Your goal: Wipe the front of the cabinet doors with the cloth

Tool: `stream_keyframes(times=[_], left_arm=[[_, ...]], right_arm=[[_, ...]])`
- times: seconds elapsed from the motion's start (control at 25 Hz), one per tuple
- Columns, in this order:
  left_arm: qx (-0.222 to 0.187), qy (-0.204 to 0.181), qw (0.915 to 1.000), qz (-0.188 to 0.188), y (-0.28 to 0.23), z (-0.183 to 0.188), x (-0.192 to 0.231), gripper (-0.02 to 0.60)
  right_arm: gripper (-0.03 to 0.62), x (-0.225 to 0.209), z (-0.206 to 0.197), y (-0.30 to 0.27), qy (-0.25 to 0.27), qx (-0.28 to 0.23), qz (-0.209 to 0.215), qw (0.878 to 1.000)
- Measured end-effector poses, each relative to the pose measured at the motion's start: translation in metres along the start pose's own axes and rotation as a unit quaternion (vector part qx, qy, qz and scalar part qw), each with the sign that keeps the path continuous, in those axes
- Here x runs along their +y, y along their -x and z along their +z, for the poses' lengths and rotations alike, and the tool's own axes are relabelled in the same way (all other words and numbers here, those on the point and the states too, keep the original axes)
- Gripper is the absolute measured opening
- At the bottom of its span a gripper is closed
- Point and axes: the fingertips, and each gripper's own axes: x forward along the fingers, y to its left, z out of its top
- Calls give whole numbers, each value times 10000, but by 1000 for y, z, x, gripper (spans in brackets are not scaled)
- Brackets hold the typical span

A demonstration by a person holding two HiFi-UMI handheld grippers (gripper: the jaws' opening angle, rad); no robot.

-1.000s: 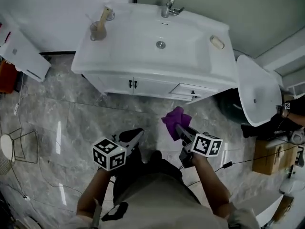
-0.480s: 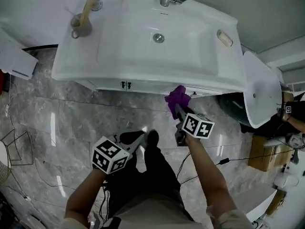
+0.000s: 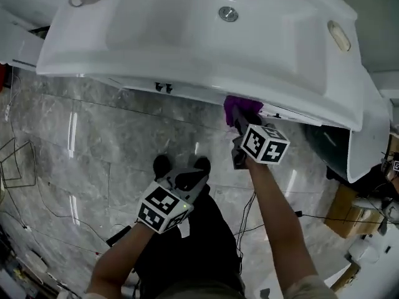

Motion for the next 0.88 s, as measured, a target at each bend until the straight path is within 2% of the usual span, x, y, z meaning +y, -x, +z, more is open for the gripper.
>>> stream_keyframes(times=[0.2, 0.36, 0.48, 0.68, 0.88], left_arm=[[-292, 155, 9992, 207, -34, -12, 33, 25], [-639, 552, 9959, 320, -50, -26, 59, 23], [-750, 796, 9933, 376, -61, -43, 85, 23], [-641, 1060, 9916, 385, -81, -81, 118, 23], [-419, 936, 9938, 423, -103, -113, 146, 23]], right_arm=[[77, -9, -16, -26, 284, -21, 12, 9996], [75, -26, -45, -52, 436, 151, -179, 9988], [75, -34, -66, -78, 540, 185, -318, 9979], [74, -57, -111, -126, 762, 359, -530, 9950], [72, -90, -167, -181, 1088, 698, -703, 9891]])
